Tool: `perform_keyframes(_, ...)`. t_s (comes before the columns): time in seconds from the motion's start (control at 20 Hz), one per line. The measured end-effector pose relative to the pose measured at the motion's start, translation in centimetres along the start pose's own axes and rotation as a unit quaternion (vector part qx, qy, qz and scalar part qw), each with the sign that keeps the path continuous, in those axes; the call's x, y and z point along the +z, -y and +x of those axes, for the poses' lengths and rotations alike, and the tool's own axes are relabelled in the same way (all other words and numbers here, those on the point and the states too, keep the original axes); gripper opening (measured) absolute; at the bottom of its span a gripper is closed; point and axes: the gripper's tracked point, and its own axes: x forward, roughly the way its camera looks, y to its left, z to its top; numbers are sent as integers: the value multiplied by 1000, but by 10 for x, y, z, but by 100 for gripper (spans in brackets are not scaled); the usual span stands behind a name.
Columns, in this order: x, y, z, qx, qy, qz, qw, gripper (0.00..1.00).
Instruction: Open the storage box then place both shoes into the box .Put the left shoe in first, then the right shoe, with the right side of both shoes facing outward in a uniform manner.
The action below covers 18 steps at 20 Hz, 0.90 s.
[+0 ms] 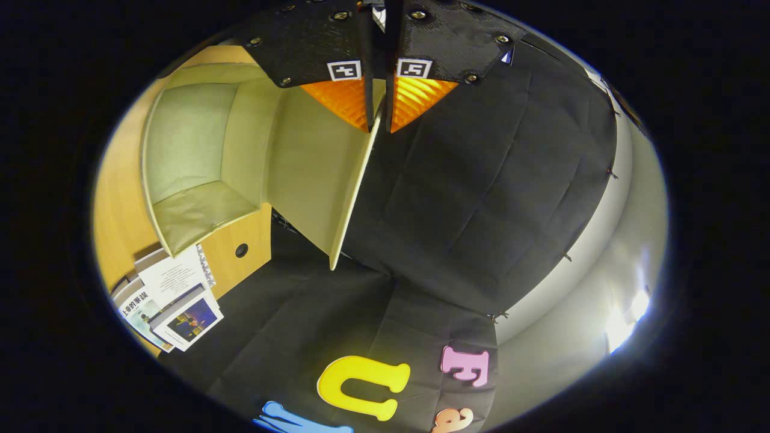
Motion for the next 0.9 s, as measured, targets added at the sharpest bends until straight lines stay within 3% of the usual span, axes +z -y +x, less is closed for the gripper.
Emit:
perform_keyframes(0.4,-20,-10,50,-15,-34,-11,999,7)
perform_keyframes(0.45,-23,-5,59,-27,-37,-21,999,19)
perform_keyframes(0.5,-19,-1,57,-39,-36,-32,998,19)
perform_keyframes(0.65,-16,1,52,-45,-35,-61,997,50)
perform_keyframes(0.75,-6,10,44,-62,-26,-87,994,90)
perform_keyframes(0.9,10,23,22,-88,-12,-119,989,96)
